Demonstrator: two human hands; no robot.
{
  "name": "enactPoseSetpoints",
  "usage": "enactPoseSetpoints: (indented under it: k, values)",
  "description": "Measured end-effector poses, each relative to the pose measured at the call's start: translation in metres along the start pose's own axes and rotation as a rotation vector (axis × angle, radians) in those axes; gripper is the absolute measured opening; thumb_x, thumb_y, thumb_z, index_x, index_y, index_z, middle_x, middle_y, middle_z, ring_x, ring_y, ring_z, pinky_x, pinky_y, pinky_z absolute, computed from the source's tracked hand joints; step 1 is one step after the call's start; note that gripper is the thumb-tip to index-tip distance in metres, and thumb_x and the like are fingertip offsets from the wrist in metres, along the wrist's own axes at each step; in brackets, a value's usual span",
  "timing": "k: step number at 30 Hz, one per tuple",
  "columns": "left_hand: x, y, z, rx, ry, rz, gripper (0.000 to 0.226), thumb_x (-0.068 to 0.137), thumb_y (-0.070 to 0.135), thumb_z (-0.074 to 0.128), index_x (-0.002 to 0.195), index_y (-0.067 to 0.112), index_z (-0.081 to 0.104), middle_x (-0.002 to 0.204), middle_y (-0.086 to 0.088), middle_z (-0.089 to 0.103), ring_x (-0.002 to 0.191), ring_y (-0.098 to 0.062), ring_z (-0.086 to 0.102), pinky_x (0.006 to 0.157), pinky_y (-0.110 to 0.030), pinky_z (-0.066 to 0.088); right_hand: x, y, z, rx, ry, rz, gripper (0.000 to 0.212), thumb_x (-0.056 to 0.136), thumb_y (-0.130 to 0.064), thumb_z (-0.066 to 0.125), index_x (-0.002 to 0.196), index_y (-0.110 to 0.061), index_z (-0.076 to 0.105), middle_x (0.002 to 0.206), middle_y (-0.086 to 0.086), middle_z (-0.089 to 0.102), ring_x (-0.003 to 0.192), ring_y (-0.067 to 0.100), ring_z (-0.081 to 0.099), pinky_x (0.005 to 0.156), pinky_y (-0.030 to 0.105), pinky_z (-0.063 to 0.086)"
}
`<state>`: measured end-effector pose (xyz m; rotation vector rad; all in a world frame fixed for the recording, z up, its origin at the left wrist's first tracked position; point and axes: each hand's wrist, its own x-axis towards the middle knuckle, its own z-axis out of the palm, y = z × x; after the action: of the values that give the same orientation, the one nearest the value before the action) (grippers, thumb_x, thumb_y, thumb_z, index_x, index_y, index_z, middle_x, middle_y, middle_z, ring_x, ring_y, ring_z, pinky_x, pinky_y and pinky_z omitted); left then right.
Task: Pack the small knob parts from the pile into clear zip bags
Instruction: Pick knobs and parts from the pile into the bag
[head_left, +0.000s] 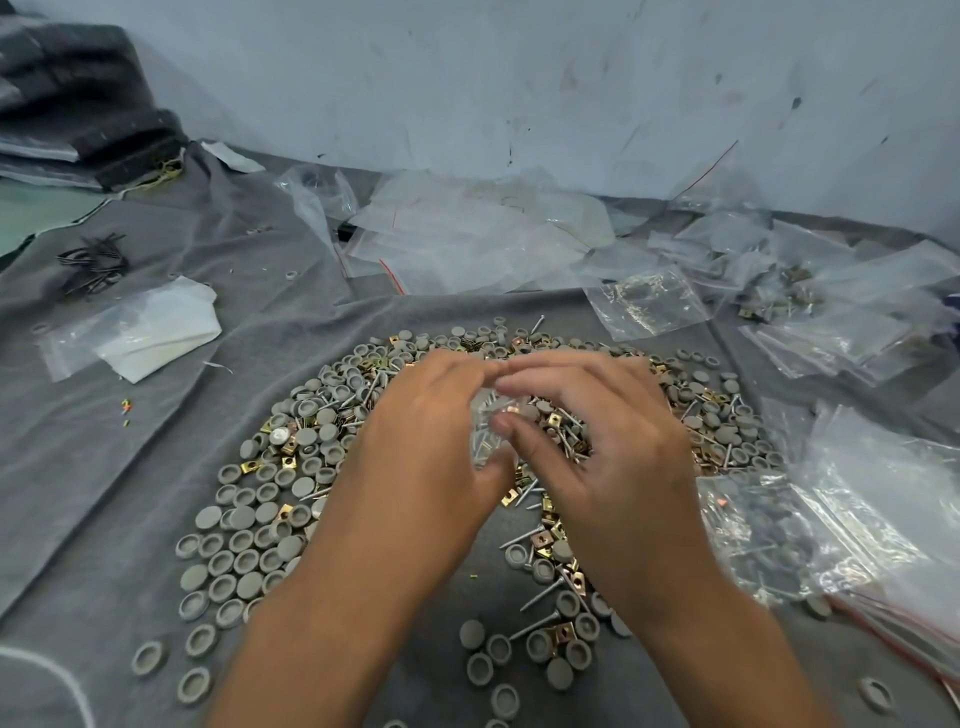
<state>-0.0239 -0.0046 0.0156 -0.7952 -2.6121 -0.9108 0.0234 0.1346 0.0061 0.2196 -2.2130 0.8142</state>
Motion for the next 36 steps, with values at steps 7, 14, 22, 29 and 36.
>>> enactPoseSetpoints:
  k: [7,14,22,29,36]
  values:
    - [-0.001,-0.003,-0.006,-0.003,0.027,-0.028,0.054,0.075,0.023,0.081,0.126,0.027,0.062,0.106,0.023,0.049,0.089,0.005,0.039,0.085,-0.008,0.029,-0.007,0.014,-0.006,-0.021,-0.262,0.325,0.012,0.094,-0.029,0.068,0.093,-0.037,0.059,0.087,-0.021,0.060,0.081,-0.002,0.057,0.068,0.012,0.041]
    - [0.000,-0.003,-0.009,-0.003,0.049,-0.045,0.054,0.074,0.021,0.083,0.124,0.027,0.064,0.094,0.028,0.044,0.089,0.004,0.041,0.085,-0.015,0.031,-0.035,0.002,0.028,-0.278,-0.718,0.337,0.025,0.089,-0.061,0.063,0.099,-0.039,0.057,0.098,-0.017,0.061,0.099,0.006,0.053,0.092,0.035,0.035]
    - [0.002,-0.008,-0.015,-0.022,0.058,-0.042,0.048,0.075,0.017,0.083,0.120,0.021,0.068,0.085,0.030,0.041,0.078,0.009,0.045,0.080,0.002,0.030,-0.032,-0.001,0.033,-0.278,-0.748,0.387,0.023,0.093,-0.057,0.061,0.102,-0.036,0.056,0.106,-0.014,0.060,0.108,0.010,0.051,0.094,0.035,0.030]
    - [0.002,-0.014,-0.022,-0.058,0.097,-0.064,0.049,0.075,0.022,0.083,0.121,0.024,0.067,0.088,0.031,0.045,0.085,0.020,0.047,0.076,0.003,0.030,-0.030,0.003,0.027,-0.047,-0.743,0.537,0.016,0.095,-0.042,0.066,0.087,-0.032,0.056,0.086,-0.015,0.063,0.090,0.008,0.056,0.093,0.039,0.045]
    - [0.001,-0.017,-0.024,-0.058,0.086,-0.090,0.049,0.076,0.024,0.081,0.122,0.026,0.066,0.092,0.030,0.049,0.092,0.007,0.051,0.075,0.002,0.031,-0.036,-0.006,0.037,-0.223,-0.771,0.421,0.021,0.095,-0.054,0.060,0.095,-0.033,0.059,0.100,-0.013,0.057,0.099,0.013,0.051,0.095,0.037,0.038]
